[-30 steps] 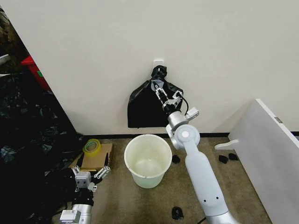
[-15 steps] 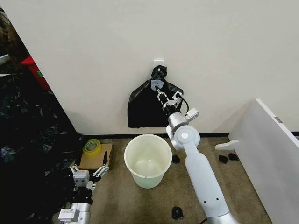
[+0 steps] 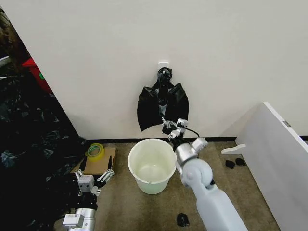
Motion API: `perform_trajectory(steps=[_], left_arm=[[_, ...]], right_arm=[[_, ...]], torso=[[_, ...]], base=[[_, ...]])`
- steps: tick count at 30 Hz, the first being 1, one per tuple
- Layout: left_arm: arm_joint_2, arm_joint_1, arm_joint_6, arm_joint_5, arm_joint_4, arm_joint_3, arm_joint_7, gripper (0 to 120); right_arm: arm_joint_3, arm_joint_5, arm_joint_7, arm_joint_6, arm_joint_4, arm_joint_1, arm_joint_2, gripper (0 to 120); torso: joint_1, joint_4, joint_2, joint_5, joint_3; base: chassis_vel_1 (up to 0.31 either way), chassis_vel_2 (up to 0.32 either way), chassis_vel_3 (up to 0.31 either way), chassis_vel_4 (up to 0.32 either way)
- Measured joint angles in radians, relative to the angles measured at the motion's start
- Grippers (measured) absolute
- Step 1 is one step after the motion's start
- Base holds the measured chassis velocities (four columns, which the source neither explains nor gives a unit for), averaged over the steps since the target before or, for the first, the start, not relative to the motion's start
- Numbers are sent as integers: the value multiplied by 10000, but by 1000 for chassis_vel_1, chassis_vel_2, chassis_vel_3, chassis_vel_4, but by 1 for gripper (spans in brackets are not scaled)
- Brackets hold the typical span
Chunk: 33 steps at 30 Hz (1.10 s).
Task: Place the garbage bag over the trash bin.
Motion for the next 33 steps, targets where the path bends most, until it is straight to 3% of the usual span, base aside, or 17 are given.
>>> perform_trajectory(steps=[12, 33], left_arm=[[83, -155, 30, -110, 116, 277, 0, 98], [128, -187, 59, -242, 152, 328, -16, 98]], right_arm=[[-250, -2166, -667, 1340, 1171, -2766, -1191, 0], [-783, -4388, -829, 2558, 1586, -4434, -1888, 0]], torso=[[0, 0, 0, -1, 0], [0, 0, 0, -2, 1]], base=[[0, 0, 0, 0], [0, 0, 0, 0]])
